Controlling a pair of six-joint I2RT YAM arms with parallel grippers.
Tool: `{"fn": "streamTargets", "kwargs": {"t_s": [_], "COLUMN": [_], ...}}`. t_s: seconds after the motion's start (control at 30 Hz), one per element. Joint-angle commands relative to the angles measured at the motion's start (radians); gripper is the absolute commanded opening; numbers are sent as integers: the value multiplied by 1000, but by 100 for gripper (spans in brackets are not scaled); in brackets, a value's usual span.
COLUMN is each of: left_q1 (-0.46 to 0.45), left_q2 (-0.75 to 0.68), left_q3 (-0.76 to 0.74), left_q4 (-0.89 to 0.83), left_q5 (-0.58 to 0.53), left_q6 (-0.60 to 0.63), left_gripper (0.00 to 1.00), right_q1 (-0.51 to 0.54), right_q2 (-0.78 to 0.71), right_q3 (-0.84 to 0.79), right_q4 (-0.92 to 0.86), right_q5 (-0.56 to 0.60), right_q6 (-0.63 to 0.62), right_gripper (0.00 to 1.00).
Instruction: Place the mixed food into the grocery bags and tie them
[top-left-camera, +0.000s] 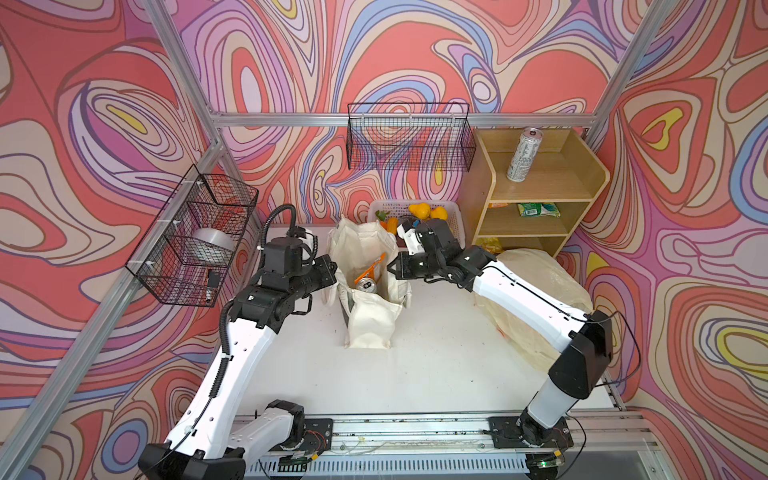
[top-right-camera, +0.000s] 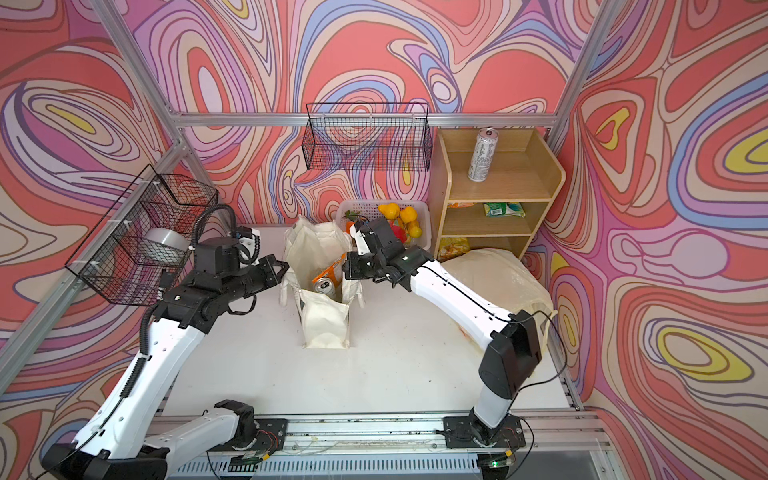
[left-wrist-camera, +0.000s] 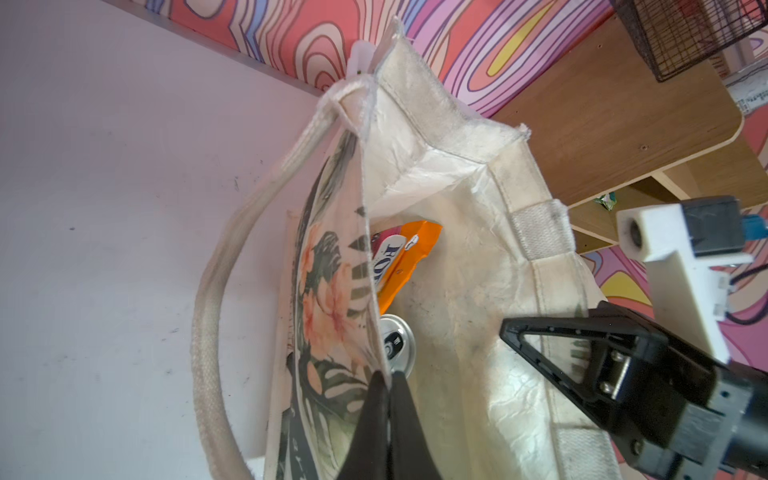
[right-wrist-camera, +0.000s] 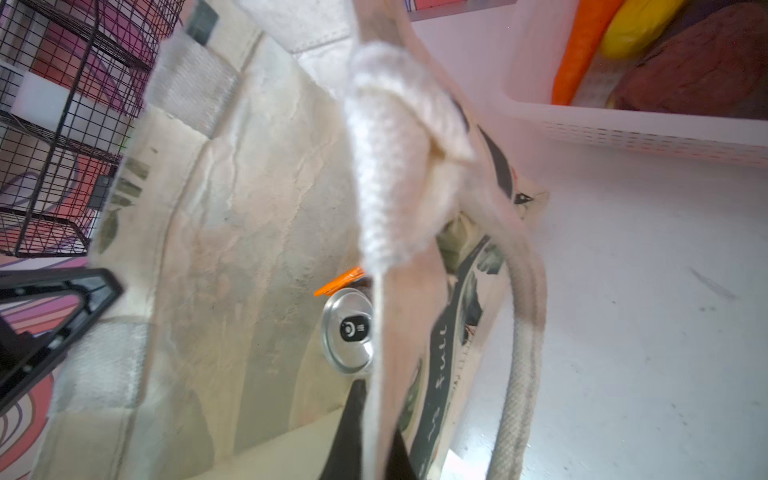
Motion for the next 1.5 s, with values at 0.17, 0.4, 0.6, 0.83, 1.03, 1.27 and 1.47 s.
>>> {"fn": "streamTargets", "kwargs": {"t_s": [0.17, 0.4, 0.6, 0.83, 1.03, 1.27, 1.47], "left_q1": [123, 165, 177, 288, 406, 439, 452], "left_q2": [-3, 17, 4, 68, 147, 178, 173], "left_q3": [-24, -63, -80, -18, 31, 96, 89], "left_q4": [0, 22, 20, -8, -19, -39, -59], "left_q5": [-50, -17, -40, -43, -19, -15, -35], "left_q6": [132, 149, 158, 185, 201, 233, 269], "left_gripper": [0, 0, 0, 0, 0, 0, 0], "right_q1": [41, 51, 72, 130, 192, 213, 213], "right_q2": [141, 176, 169, 247, 357, 459, 524], "right_q3": [131, 126, 132, 249, 356, 430, 488], "right_q4": [223, 244, 247, 253, 279, 315, 306], "right_q5": [17, 25, 13, -2, 32, 50, 18], "right_q6": [51, 66, 76, 98, 131, 197, 222], "right_gripper": [0, 0, 0, 0, 0, 0, 12]}}
